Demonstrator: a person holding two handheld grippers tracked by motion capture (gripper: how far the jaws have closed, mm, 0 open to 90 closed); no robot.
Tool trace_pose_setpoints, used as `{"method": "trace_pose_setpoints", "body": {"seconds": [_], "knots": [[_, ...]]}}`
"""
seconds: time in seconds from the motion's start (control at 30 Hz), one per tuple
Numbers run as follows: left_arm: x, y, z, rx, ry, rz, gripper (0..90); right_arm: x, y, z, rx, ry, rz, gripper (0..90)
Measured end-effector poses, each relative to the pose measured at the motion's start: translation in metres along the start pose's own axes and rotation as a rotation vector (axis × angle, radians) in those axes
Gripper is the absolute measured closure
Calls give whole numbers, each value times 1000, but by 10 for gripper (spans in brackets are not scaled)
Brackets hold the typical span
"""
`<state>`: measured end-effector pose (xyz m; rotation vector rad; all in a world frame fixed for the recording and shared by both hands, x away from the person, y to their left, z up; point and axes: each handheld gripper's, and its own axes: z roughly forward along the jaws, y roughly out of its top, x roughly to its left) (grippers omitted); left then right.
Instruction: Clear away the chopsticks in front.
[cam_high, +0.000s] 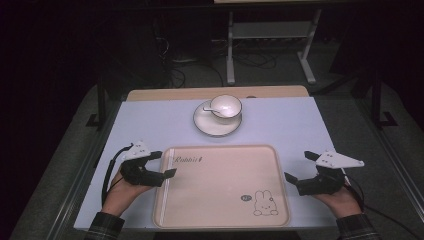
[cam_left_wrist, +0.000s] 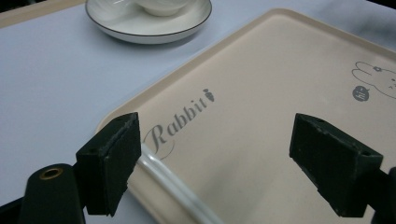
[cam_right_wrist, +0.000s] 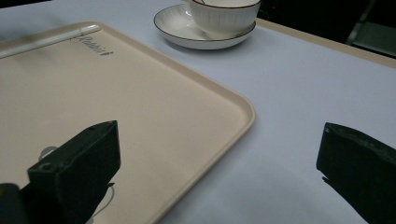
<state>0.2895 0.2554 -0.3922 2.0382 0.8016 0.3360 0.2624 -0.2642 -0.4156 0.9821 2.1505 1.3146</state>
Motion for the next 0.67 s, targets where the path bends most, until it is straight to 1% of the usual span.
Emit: {"method": "trace_pose_setpoints", "body": {"seconds": [0.13, 0.2, 0.3, 0.43, 0.67], "knots": [[4, -12, -13, -25, 28, -15, 161, 0, 0, -1, -8, 3, 1, 0], [6, -17, -17, -27, 40, -29, 161, 1, 1, -2, -16, 7, 2, 0], [10, -23, -22, -22, 52, -37, 161, 2, 1, -3, -18, 8, 3, 0], [14, -27, -24, -21, 62, -48, 161, 2, 1, -2, -16, 11, -1, 0], [15, -28, -21, -13, 61, -40, 161, 2, 1, -3, -17, 12, -1, 0]]}}
